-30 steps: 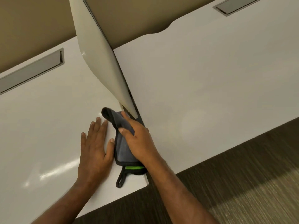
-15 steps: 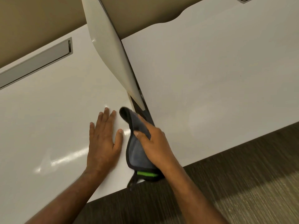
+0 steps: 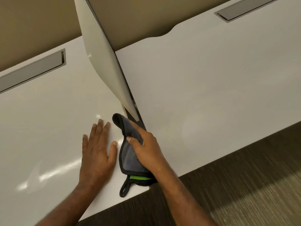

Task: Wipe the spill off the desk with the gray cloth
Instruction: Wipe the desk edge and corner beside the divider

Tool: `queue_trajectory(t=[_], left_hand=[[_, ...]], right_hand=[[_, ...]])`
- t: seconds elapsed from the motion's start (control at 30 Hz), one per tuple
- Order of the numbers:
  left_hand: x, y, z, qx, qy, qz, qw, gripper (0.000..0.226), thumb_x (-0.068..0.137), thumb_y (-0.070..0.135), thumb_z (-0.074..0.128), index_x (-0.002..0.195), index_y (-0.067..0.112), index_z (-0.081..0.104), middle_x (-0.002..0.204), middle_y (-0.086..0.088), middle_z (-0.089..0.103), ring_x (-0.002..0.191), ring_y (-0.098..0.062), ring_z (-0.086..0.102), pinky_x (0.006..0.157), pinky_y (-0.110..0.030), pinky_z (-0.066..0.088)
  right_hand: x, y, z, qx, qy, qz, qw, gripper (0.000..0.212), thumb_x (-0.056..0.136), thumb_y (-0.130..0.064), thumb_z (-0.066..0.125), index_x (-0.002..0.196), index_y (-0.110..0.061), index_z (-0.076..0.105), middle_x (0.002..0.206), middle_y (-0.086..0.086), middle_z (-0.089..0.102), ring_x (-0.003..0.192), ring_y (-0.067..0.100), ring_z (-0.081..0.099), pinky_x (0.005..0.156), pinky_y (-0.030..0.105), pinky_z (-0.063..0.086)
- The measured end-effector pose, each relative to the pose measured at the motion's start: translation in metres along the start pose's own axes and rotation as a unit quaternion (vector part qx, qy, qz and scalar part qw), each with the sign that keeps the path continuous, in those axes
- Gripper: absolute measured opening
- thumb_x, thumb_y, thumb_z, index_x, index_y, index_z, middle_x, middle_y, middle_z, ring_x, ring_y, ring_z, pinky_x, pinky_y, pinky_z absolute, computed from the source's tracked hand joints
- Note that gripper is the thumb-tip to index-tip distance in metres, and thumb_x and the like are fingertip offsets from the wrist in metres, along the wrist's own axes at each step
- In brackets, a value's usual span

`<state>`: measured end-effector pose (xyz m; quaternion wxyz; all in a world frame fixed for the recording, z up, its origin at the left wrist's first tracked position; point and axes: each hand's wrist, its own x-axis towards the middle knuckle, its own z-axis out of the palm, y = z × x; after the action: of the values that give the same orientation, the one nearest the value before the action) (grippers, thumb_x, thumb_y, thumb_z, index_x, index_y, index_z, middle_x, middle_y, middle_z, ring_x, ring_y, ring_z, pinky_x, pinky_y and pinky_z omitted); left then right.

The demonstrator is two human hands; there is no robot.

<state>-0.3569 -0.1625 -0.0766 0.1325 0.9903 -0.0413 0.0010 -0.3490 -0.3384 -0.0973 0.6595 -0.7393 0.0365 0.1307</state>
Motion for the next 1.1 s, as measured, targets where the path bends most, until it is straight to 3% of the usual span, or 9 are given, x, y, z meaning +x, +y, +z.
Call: queue_trajectory(t=[0.1, 0.23, 0.33, 0.43, 0.5, 0.63, 0.8, 0.97, 1.1], left_hand=[[0.001, 0.001, 0.001, -0.001, -0.002, -0.001, 1.000, 0.067, 0.099, 0.053, 0.017, 0.162, 0.032, 0.006, 0.171, 0.009, -0.002, 0.155, -0.002, -0.010, 0.129, -0.041, -0.003], [0.000, 0.001, 0.000, -0.004, 0.001, 0.001, 1.000, 0.067, 0.099, 0.051, 0.018, 0.162, 0.030, 0.009, 0.171, 0.007, 0.000, 0.156, -0.004, -0.008, 0.129, -0.043, -0.001], [0.000, 0.003, -0.002, -0.003, -0.006, -0.001, 1.000, 0.068, 0.099, 0.052, 0.016, 0.162, 0.030, 0.008, 0.171, 0.007, -0.001, 0.156, -0.005, -0.009, 0.129, -0.044, -0.001], [0.000, 0.005, -0.004, -0.003, -0.006, 0.000, 1.000, 0.069, 0.098, 0.052, 0.016, 0.162, 0.029, 0.008, 0.171, 0.008, -0.001, 0.156, -0.006, -0.009, 0.129, -0.044, -0.002], [0.000, 0.006, -0.004, -0.010, -0.005, 0.000, 1.000, 0.068, 0.098, 0.052, 0.017, 0.162, 0.029, 0.009, 0.171, 0.008, -0.001, 0.157, -0.007, -0.008, 0.129, -0.044, -0.002], [-0.001, 0.005, -0.004, -0.018, -0.002, 0.003, 1.000, 0.067, 0.099, 0.048, 0.019, 0.162, 0.028, 0.010, 0.171, 0.007, 0.000, 0.157, -0.006, -0.008, 0.129, -0.045, -0.002], [0.000, 0.003, -0.002, -0.015, -0.001, 0.004, 1.000, 0.067, 0.098, 0.049, 0.017, 0.162, 0.029, 0.009, 0.171, 0.008, 0.000, 0.156, -0.004, -0.009, 0.128, -0.043, -0.004], [0.000, 0.002, -0.002, -0.019, 0.002, 0.006, 1.000, 0.066, 0.099, 0.048, 0.018, 0.162, 0.030, 0.009, 0.171, 0.007, 0.002, 0.156, -0.004, -0.008, 0.129, -0.044, -0.003], [0.000, 0.001, -0.001, -0.019, 0.005, 0.009, 1.000, 0.064, 0.101, 0.045, 0.022, 0.162, 0.031, 0.007, 0.171, 0.008, 0.001, 0.156, -0.005, -0.008, 0.128, -0.043, -0.003]], right_hand=[[0.022, -0.013, 0.002, -0.002, 0.026, 0.000, 1.000, 0.043, 0.100, -0.035, 0.052, 0.144, -0.039, 0.049, 0.126, -0.006, 0.068, 0.109, 0.010, 0.063, 0.102, 0.037, 0.053], [0.035, -0.027, 0.002, 0.021, 0.033, 0.014, 0.999, 0.042, 0.102, -0.028, 0.052, 0.144, -0.028, 0.052, 0.130, 0.004, 0.068, 0.118, 0.021, 0.063, 0.105, 0.045, 0.051], [0.020, -0.016, 0.003, 0.025, 0.033, 0.003, 0.999, 0.043, 0.102, -0.027, 0.052, 0.144, -0.034, 0.051, 0.130, -0.002, 0.067, 0.118, 0.017, 0.062, 0.106, 0.040, 0.051], [-0.020, 0.002, 0.003, 0.025, 0.024, 0.003, 0.999, 0.049, 0.101, -0.033, 0.052, 0.137, -0.064, 0.042, 0.122, -0.033, 0.061, 0.120, -0.005, 0.057, 0.103, 0.019, 0.048], [-0.042, 0.007, 0.001, 0.032, 0.017, 0.016, 0.999, 0.051, 0.101, -0.035, 0.053, 0.132, -0.073, 0.040, 0.122, -0.042, 0.059, 0.120, -0.014, 0.053, 0.100, 0.011, 0.046], [-0.036, 0.002, -0.003, 0.032, 0.013, 0.021, 0.999, 0.047, 0.098, -0.039, 0.054, 0.136, -0.064, 0.045, 0.124, -0.027, 0.066, 0.117, -0.007, 0.059, 0.103, 0.025, 0.050], [0.020, -0.019, -0.004, 0.004, 0.026, 0.011, 1.000, 0.044, 0.094, -0.036, 0.057, 0.138, -0.034, 0.058, 0.123, 0.003, 0.071, 0.114, 0.022, 0.065, 0.103, 0.047, 0.052], [0.029, -0.020, -0.003, 0.014, 0.010, 0.013, 1.000, 0.045, 0.097, -0.036, 0.056, 0.142, -0.030, 0.056, 0.124, 0.003, 0.070, 0.114, 0.022, 0.065, 0.103, 0.046, 0.052], [-0.008, 0.000, -0.007, 0.024, -0.013, 0.021, 0.999, 0.044, 0.098, -0.040, 0.055, 0.141, -0.046, 0.050, 0.117, -0.022, 0.067, 0.111, 0.000, 0.062, 0.095, 0.023, 0.051]])
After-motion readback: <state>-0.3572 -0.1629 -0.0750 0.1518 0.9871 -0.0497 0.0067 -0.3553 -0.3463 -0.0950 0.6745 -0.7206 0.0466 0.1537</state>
